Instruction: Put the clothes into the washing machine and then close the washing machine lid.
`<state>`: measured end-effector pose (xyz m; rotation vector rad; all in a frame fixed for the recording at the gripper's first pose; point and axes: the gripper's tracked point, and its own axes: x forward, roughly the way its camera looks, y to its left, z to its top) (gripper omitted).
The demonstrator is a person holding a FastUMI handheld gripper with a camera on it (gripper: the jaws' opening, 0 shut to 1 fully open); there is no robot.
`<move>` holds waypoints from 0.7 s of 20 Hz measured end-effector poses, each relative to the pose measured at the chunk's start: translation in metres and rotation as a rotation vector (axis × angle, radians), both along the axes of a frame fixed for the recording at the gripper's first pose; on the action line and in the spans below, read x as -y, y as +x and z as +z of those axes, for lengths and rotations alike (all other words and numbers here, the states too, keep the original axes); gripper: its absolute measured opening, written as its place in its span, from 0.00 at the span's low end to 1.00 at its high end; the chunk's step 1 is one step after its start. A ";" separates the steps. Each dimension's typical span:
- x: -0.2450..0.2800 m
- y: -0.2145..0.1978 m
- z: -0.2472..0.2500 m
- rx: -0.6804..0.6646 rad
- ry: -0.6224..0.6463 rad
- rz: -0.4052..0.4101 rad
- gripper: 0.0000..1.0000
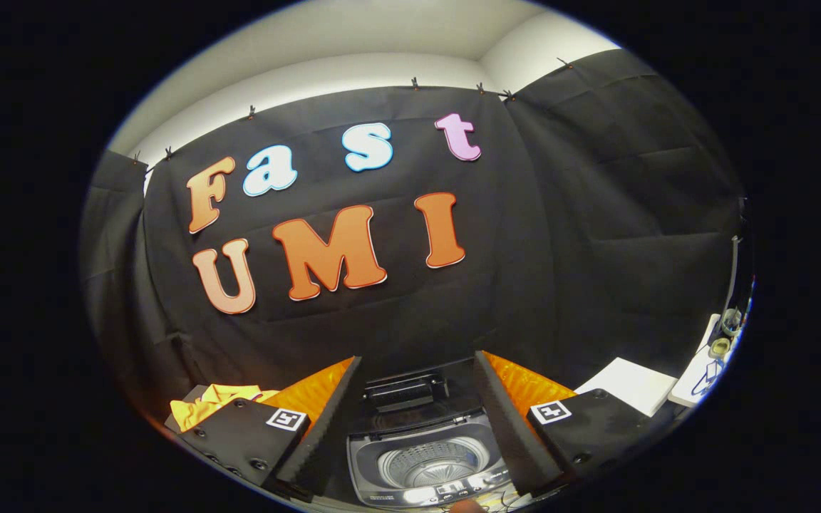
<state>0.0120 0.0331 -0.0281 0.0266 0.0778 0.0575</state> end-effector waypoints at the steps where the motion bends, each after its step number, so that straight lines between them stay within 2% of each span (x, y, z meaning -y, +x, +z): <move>1: -0.008 0.000 -0.004 -0.010 -0.001 0.013 0.98; 5: -0.045 0.008 -0.015 -0.028 -0.047 0.055 0.98; 14: -0.177 0.008 -0.069 -0.140 -0.120 0.280 0.98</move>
